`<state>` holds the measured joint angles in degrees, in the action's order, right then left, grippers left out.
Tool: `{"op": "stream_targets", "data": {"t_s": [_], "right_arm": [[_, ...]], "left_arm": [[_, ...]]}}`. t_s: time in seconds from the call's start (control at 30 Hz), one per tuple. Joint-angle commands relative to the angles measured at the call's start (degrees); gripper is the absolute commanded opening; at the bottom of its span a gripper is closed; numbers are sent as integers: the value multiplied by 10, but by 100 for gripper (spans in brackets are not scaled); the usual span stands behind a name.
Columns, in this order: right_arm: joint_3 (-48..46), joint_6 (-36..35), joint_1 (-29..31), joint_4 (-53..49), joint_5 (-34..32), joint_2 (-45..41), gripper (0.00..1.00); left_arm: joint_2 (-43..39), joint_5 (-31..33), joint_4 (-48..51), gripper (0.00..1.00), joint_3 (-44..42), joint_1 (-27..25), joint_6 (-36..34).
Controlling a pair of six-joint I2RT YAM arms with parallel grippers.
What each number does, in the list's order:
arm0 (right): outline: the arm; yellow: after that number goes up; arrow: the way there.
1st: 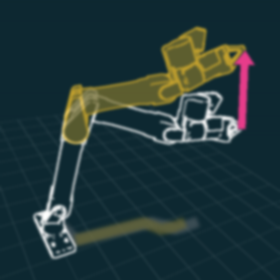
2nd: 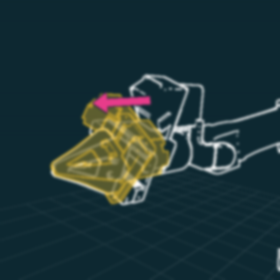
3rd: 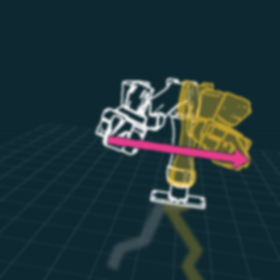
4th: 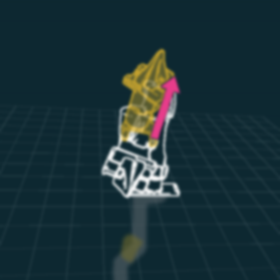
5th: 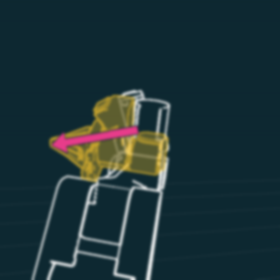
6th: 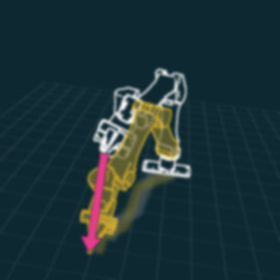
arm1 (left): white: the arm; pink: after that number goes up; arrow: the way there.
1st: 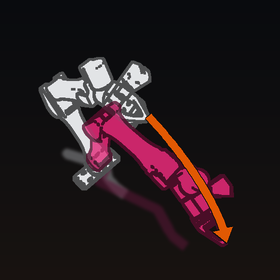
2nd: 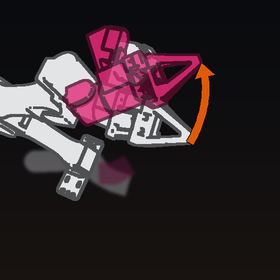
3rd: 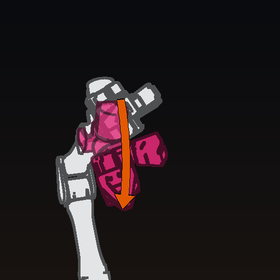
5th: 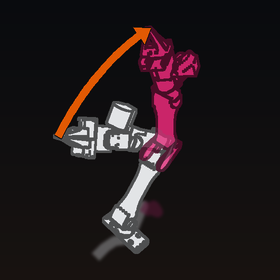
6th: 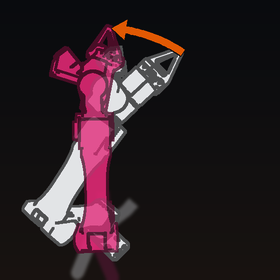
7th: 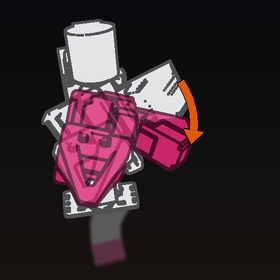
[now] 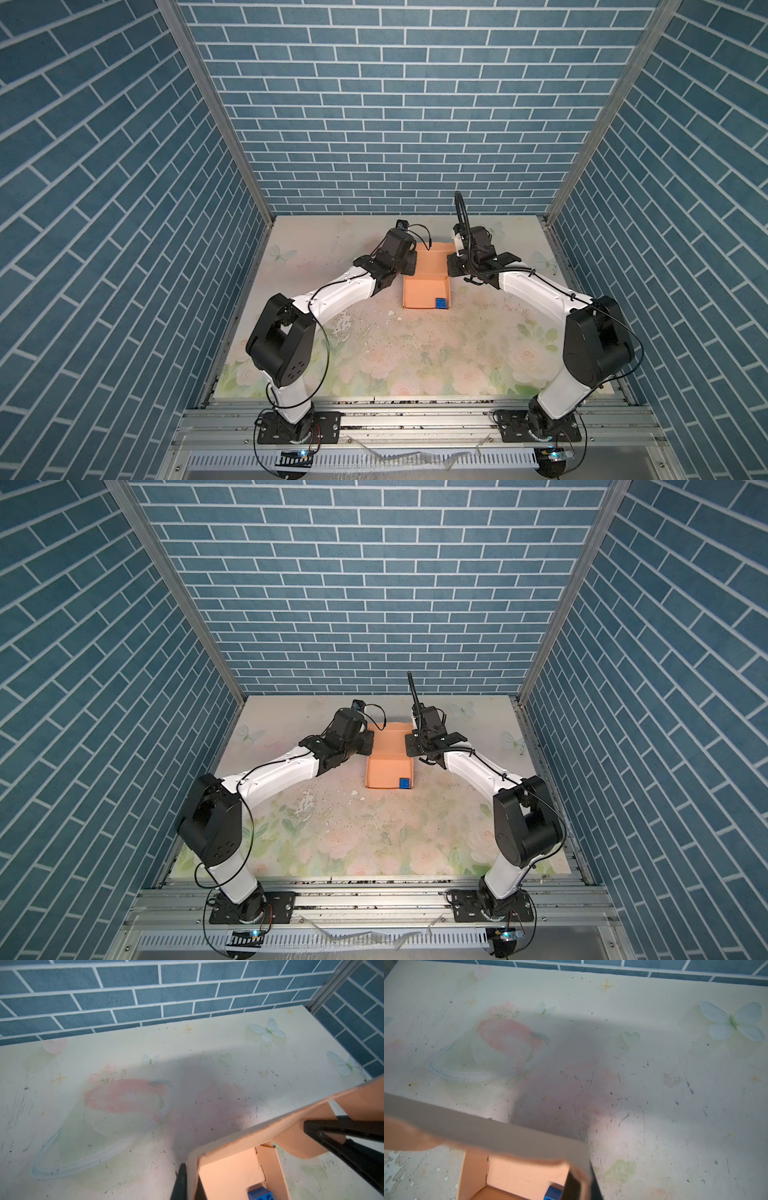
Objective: Fold the paper box
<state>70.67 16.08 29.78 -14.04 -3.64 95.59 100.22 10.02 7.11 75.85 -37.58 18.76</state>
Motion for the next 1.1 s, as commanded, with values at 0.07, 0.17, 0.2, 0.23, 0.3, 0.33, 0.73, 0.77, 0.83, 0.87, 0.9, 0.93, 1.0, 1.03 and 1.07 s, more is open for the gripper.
{"op": "stream_targets", "data": {"t_s": [0.07, 0.17, 0.2, 0.23, 0.3, 0.33, 0.73, 0.77, 0.83, 0.87, 0.9, 0.93, 1.0, 1.03, 1.07], "right_arm": [[-31, 50, 8, 49, -66, -23, 0], [-44, 53, 14, 70, -80, -25, 0], [-49, 55, 17, 78, -86, -25, 0], [-56, 55, 18, 88, -88, -27, 0], [-71, 57, 23, 108, -97, -33, 0], [-80, 57, 26, 118, -102, -37, 0], [-154, 51, 43, 234, -149, -55, 0], [-160, 53, 45, 242, -152, -55, 0], [-169, 55, 50, 259, -164, -51, 0], [-172, 57, 53, 264, -171, -48, 0], [-173, 61, 55, 268, -176, -45, 0], [-174, 63, 57, 273, -179, -44, 0], [-175, 69, 61, 280, -192, -41, 0], [-177, 71, 64, 283, -199, -41, 0], [-179, 76, 66, 287, -207, -42, 0]], "left_arm": [[-21, 54, -62, 0, -32, -5, 23], [-26, 63, -92, 0, -52, -7, 25], [-28, 66, -104, 0, -61, -9, 25], [-30, 70, -119, 0, -71, -10, 25], [-35, 76, -142, 0, -87, -12, 25], [-36, 79, -153, 0, -94, -13, 24], [-42, 120, -295, 0, -162, -36, -14], [-41, 120, -306, 0, -168, -36, -16], [-39, 124, -328, 0, -180, -36, -16], [-39, 126, -340, 0, -187, -36, -17], [-37, 130, -351, 0, -192, -36, -17], [-36, 131, -360, 0, -197, -36, -16], [-34, 134, -376, 0, -206, -37, -18], [-34, 136, -385, 0, -211, -37, -17], [-34, 138, -395, 0, -217, -37, -17]]}}
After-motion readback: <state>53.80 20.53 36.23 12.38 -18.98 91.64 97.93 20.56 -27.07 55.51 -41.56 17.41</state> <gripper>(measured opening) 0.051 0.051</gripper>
